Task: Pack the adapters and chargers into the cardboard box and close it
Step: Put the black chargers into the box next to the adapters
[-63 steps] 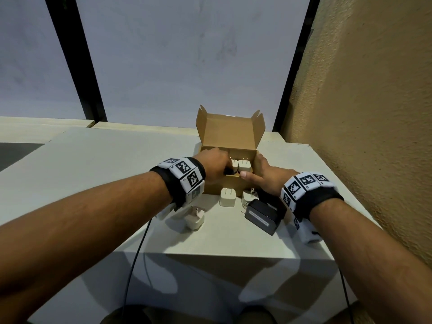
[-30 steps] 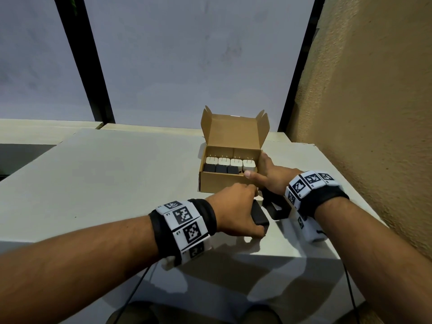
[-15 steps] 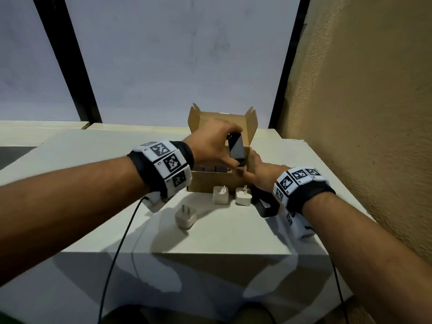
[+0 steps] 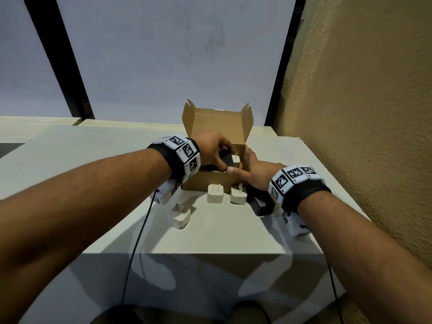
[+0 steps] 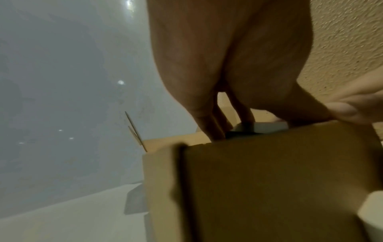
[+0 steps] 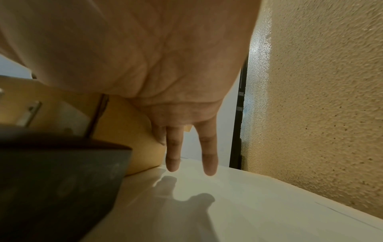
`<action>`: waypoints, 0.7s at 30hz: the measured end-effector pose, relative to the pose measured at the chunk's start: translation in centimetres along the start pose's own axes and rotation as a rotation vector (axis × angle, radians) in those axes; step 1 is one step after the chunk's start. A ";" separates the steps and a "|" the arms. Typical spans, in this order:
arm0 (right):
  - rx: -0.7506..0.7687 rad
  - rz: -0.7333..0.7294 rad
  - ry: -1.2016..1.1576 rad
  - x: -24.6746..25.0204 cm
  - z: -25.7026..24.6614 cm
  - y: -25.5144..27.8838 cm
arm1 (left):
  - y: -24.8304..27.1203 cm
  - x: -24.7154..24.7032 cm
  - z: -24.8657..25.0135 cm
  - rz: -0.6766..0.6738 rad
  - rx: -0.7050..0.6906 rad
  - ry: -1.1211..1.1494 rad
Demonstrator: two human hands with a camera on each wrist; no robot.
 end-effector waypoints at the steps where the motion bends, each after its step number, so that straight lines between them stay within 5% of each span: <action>1: 0.001 0.004 0.002 0.0 0.0 0.0 | -0.2 -0.3 -0.2 -0.027 0.007 0.003; 8: -0.004 0.015 0.044 0.3 -0.3 0.4 | -0.9 -1.8 0.4 -0.154 -0.040 -0.051; 21: 0.036 -0.002 -0.046 -0.2 -0.1 -0.3 | 0.1 -2.5 2.8 -0.192 -0.171 -0.410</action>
Point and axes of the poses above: each hand's wrist, its own y-axis away from the middle knuckle, its own x-axis out of the back of the hand, z = x × y, the point moved 10 cm from there along -y, towards the middle knuckle, and after that the axes turned 6 degrees about -y, right-handed, at the moved point
